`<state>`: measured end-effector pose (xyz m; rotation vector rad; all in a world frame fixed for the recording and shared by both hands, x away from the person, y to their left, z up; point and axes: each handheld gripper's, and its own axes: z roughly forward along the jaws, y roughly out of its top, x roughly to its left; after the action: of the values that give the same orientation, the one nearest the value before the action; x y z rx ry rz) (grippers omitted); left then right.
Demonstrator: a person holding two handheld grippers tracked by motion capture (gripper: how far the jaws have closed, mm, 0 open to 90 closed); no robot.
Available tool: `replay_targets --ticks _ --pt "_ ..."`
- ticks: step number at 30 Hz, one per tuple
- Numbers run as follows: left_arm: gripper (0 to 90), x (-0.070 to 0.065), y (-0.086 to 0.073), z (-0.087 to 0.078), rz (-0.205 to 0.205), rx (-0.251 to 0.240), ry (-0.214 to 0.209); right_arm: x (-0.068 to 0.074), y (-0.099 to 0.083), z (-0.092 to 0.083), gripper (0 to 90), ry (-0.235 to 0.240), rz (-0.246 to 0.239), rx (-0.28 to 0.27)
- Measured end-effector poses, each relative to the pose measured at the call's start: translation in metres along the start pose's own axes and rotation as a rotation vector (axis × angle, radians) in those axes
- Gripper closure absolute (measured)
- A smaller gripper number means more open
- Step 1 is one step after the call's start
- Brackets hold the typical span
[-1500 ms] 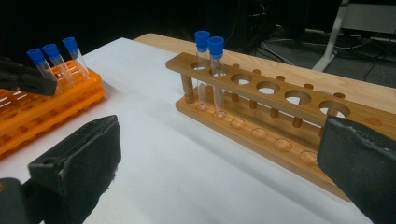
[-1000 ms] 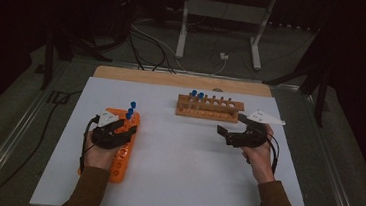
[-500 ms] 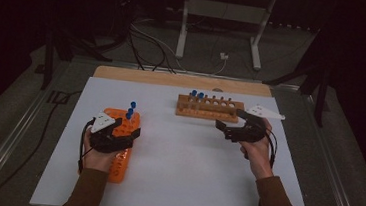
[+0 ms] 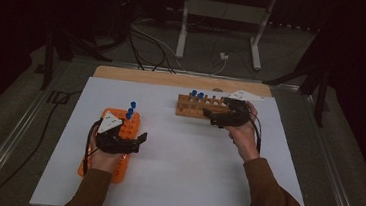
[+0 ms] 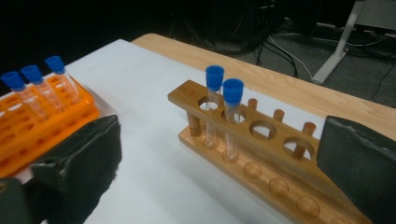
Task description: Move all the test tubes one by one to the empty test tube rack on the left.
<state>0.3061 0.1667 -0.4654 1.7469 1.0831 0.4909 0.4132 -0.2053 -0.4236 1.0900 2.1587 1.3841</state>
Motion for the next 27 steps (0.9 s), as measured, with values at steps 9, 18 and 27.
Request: replay_targets --ticks 9,18,27 --pt "0.8 -0.001 -0.003 0.001 -0.009 0.002 -0.006 -0.008 0.008 0.038 7.0 -0.036 0.019 0.062" --pt "0.8 0.002 -0.004 -0.002 -0.023 -0.005 -0.005 -0.012 0.001 0.066 44.8 -0.057 -0.007 0.074" --pt "0.8 0.004 -0.005 -0.002 -0.042 -0.007 -0.012 -0.009 -0.002 0.078 69.4 -0.097 -0.03 0.065"
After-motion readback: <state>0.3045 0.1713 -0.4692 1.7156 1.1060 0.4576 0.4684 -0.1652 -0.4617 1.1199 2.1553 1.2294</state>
